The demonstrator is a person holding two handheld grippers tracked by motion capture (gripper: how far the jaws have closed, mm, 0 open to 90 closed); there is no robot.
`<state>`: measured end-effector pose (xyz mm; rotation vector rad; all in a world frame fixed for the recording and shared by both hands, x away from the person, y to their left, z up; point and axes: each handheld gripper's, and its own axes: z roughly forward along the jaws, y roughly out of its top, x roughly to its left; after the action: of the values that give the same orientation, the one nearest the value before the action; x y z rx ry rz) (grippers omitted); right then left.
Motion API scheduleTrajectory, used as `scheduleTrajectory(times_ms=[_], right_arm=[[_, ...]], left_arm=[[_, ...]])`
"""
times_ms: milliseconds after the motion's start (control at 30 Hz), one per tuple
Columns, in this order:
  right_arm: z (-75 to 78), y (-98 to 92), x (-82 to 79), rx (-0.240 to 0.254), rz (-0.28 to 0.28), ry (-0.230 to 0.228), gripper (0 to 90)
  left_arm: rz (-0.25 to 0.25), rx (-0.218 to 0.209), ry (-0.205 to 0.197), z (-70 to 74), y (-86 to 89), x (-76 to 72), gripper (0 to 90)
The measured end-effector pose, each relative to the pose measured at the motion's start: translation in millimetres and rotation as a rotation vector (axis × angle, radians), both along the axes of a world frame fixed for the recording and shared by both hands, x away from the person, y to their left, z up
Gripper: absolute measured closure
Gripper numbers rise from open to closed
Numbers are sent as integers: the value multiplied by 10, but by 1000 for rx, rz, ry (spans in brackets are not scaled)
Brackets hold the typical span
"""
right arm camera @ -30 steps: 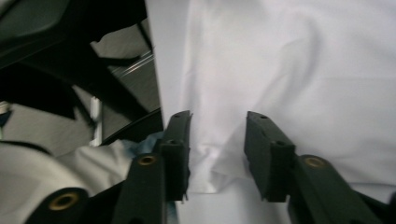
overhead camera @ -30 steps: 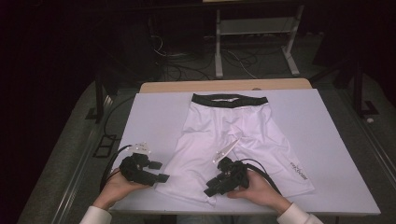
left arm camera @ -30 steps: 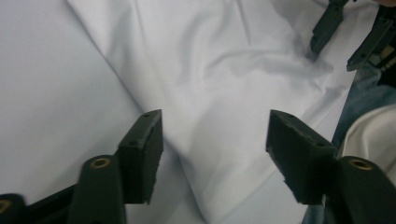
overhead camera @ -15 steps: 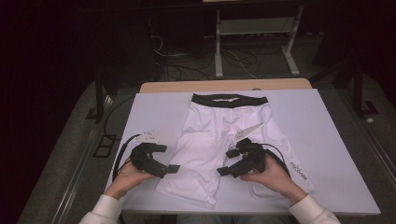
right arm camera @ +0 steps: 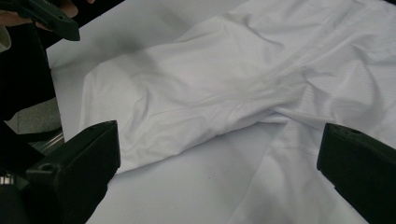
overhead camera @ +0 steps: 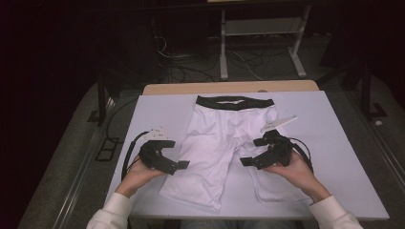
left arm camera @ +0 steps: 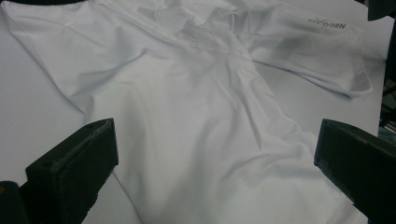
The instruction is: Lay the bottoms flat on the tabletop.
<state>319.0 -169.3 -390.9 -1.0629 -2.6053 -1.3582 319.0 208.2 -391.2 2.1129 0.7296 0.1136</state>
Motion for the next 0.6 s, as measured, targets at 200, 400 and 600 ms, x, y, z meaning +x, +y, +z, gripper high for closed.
scheduleTrajectory(times_ms=[200, 400, 600], right_arm=[[37, -182, 3, -1, -43, -10, 0], [36, -411, -25, 4, -105, -24, 0], [22, -650, -75, 32, -173, -34, 0]], left_arm=[[31, -20, -23, 8, -1, 24, 0], [61, -75, -29, -28, -2, 16, 0], [85, -102, -36, -93, -23, -24, 0]])
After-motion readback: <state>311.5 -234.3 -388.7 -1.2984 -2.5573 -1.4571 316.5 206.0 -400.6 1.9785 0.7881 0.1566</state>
